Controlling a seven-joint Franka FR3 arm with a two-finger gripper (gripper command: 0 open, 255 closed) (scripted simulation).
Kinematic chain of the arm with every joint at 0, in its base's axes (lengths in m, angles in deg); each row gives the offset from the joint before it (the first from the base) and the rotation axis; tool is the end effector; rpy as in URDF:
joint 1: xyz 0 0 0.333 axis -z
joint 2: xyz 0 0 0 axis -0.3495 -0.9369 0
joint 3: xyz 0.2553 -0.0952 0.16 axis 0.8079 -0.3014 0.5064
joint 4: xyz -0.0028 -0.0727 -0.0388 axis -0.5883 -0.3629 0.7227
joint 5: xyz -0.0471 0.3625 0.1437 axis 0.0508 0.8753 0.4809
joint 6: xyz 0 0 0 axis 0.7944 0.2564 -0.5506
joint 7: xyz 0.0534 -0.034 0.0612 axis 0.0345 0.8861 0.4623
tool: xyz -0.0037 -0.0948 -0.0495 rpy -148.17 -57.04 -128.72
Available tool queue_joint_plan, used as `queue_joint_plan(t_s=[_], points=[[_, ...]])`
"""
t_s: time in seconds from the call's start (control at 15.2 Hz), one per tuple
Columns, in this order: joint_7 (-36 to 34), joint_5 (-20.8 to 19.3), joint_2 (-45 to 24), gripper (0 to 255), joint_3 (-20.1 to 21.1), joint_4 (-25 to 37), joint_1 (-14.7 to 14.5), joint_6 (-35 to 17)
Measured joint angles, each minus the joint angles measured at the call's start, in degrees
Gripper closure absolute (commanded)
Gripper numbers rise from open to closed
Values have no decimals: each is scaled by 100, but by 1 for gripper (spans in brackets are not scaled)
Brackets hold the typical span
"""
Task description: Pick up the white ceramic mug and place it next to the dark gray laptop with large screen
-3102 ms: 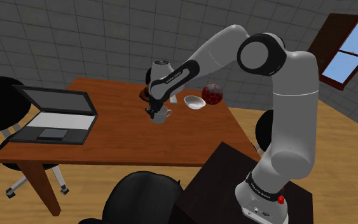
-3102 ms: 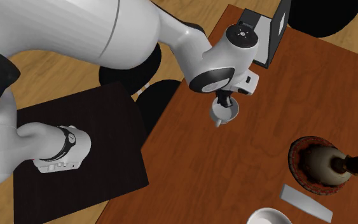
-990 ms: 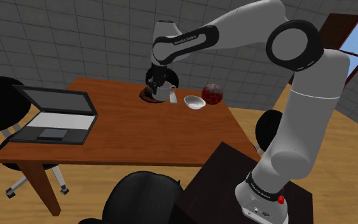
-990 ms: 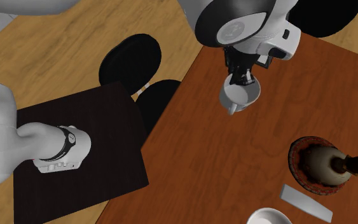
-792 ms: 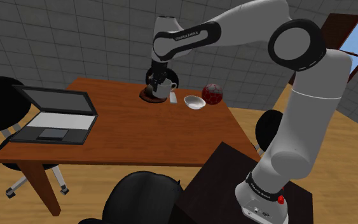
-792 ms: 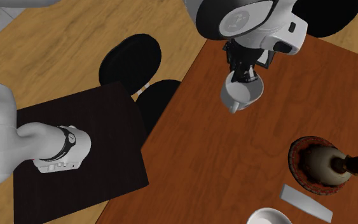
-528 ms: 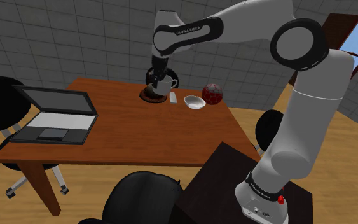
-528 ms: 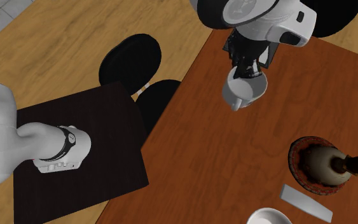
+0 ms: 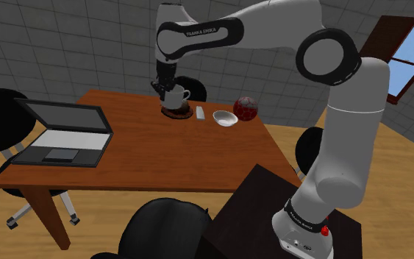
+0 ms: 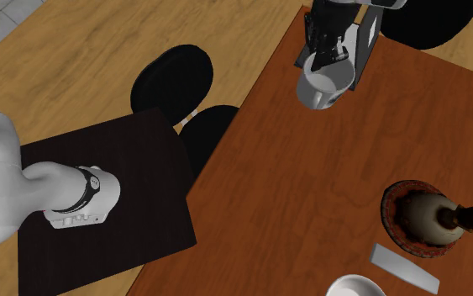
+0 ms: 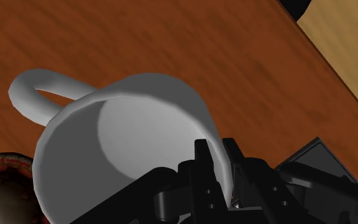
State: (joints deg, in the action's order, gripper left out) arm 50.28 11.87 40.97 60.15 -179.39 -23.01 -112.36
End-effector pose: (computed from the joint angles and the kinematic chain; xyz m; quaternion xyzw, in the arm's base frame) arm 0.6629 0.0576 0.4589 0.9987 0.0027 0.0445 0.0248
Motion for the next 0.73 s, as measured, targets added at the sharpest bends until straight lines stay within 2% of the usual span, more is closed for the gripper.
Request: queue_joint_plan(t_s=[0.46,0.59,0.73], points=[[-674,-177,-1061,255,160,1620,-563,611],[-840,-229,-1467,255,186,2253,-741,849],[-969,-273,-1989,255,198,3145,-927,1230]])
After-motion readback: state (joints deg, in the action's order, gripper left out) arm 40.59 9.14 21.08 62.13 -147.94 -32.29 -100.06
